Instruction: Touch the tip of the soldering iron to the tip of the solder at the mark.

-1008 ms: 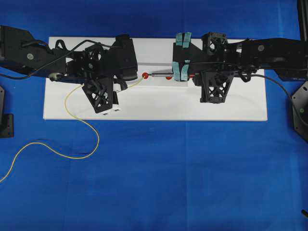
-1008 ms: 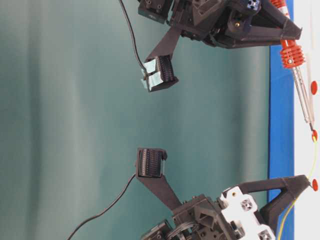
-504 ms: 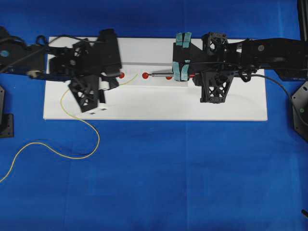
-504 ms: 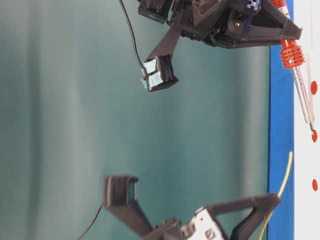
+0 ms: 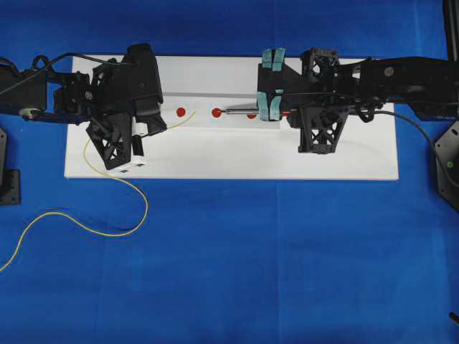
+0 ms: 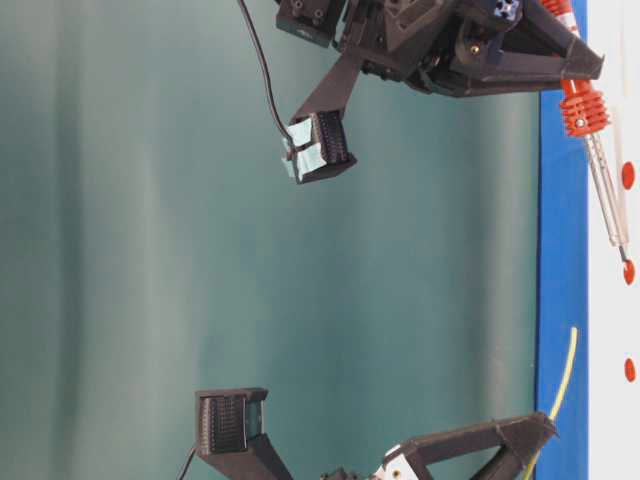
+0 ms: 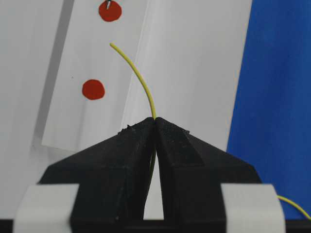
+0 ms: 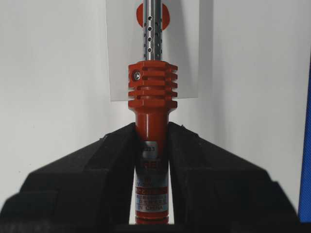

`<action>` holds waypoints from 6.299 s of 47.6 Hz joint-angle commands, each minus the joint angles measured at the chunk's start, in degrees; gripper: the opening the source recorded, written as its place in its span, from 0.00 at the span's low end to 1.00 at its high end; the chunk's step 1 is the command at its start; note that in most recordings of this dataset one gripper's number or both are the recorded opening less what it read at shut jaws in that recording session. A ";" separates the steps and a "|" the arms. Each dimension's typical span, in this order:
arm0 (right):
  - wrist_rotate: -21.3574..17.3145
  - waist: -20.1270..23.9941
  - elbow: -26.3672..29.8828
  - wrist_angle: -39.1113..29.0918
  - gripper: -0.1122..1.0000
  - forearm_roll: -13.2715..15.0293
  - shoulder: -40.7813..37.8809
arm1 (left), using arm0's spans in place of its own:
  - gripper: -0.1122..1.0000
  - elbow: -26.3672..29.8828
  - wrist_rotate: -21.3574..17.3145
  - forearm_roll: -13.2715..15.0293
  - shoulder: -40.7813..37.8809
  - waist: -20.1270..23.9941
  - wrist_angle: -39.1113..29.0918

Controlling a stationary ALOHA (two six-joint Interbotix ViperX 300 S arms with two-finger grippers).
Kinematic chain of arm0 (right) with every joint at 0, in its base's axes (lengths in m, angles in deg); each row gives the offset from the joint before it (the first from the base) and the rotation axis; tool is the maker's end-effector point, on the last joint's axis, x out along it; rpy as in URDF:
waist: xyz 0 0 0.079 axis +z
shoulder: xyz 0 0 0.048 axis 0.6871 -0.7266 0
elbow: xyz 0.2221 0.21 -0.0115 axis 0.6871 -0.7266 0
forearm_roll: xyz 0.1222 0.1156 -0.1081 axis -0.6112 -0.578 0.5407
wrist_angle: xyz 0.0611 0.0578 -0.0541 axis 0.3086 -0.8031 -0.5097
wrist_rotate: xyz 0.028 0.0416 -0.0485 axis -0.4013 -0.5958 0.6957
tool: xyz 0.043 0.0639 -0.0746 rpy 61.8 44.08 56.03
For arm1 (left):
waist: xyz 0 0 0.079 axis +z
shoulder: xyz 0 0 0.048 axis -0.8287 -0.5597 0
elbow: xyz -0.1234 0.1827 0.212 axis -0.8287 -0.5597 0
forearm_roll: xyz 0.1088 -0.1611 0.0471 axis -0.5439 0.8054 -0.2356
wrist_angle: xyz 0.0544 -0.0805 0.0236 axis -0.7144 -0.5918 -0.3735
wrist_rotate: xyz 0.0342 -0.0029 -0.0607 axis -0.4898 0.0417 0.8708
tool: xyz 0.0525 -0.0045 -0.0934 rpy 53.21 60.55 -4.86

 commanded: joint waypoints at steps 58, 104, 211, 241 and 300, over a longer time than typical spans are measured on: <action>-3.34 -0.53 -13.10 -1.14 0.16 2.02 20.04 | 0.12 13.97 -0.70 -0.09 -10.81 -0.62 2.46; -3.34 -0.53 -12.48 0.00 0.16 2.02 17.58 | 0.12 17.67 -0.18 -0.09 -19.78 0.62 3.16; -3.34 -0.62 -9.67 0.62 0.16 1.85 10.02 | 0.12 17.84 0.00 -0.09 -19.86 0.62 2.81; -3.34 -0.62 -9.58 0.70 0.16 1.93 10.02 | 0.12 17.93 0.00 -0.09 -19.86 0.62 2.81; -3.43 -0.62 -10.37 0.35 0.16 2.02 15.47 | 0.12 5.27 0.00 -0.09 -2.37 -0.53 4.75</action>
